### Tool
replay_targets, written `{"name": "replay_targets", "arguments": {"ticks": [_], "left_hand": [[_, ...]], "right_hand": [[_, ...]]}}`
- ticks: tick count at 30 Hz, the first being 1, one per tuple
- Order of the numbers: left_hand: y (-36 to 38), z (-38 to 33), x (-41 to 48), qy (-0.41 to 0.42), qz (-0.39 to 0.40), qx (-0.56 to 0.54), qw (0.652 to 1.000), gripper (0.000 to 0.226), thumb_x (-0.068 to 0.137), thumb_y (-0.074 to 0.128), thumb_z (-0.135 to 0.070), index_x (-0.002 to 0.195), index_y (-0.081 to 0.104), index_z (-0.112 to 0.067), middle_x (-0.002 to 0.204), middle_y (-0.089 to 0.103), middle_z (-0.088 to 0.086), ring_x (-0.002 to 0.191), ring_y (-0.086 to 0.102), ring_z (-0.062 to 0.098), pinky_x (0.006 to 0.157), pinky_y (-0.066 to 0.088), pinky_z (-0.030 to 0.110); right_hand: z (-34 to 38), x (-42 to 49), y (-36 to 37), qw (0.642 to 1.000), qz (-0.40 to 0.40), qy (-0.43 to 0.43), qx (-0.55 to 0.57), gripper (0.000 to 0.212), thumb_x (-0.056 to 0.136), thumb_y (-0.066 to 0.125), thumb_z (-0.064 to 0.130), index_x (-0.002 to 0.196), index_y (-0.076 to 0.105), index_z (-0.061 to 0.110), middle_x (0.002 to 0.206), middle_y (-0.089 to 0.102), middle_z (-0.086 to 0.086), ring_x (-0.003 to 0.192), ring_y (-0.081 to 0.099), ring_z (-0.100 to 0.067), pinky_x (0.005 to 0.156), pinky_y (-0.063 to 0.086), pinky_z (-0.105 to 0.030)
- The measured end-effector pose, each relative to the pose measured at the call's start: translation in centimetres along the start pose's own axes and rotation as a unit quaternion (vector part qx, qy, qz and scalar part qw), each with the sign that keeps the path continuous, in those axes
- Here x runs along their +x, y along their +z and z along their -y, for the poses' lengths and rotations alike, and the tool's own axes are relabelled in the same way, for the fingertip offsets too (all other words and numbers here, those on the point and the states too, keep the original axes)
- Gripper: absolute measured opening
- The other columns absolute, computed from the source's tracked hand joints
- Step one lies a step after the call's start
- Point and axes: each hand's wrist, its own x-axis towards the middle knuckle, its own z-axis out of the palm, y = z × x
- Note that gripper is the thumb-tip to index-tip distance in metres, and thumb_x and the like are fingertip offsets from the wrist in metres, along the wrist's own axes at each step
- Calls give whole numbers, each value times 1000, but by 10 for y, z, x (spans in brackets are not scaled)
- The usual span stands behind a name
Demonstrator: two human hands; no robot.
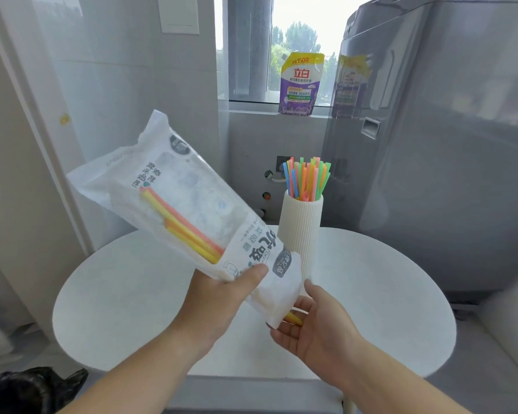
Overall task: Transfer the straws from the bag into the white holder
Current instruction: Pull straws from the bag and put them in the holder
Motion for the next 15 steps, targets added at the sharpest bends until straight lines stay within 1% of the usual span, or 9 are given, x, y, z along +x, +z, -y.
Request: {"name": "replay_targets", "arguments": {"ticks": [3, 7, 9, 12, 15], "left_hand": [[7, -3, -4, 25, 32, -4, 999, 42, 86, 75, -15, 118, 77, -42, 121, 80, -13, 114, 74, 8, 84, 58, 16], [10, -6, -6, 41, 55, 0, 998, 40, 90, 73, -12, 120, 76, -39, 122, 81, -8, 114, 75, 13, 85, 59, 18], [9, -7, -5, 47, 53, 3, 997, 39, 91, 73, -13, 119, 76, -41, 122, 80, -8, 115, 75, 13, 86, 59, 19], [7, -9, -4, 63, 33, 15, 997, 42, 89, 73, -16, 118, 76, -46, 122, 80, -13, 116, 73, 10, 87, 58, 17], [5, -8, -4, 78, 21, 31, 996, 41, 90, 73, -15, 121, 75, -42, 122, 80, -15, 117, 73, 8, 87, 57, 15]], "right_hand": [[-5, 2, 1, 1000, 12, -2, 11, 54, 103, 46, 47, 115, 64, -3, 92, 69, -24, 69, 68, -37, 64, 59, -42], [-11, 1, 3, 1000, 17, 1, 19, 50, 104, 45, 44, 115, 64, -1, 89, 71, -22, 68, 70, -38, 61, 59, -41], [-14, 1, 2, 1000, 23, 4, 7, 48, 103, 47, 42, 114, 66, -1, 87, 69, -21, 70, 69, -38, 60, 59, -39], [-15, 3, -1, 999, 37, 15, -4, 42, 100, 54, 39, 106, 67, -1, 74, 67, -16, 69, 68, -34, 58, 57, -36], [-13, 4, -3, 998, 51, 22, 10, 36, 98, 58, 36, 100, 65, 1, 72, 68, -16, 64, 67, -31, 57, 56, -34]]}}
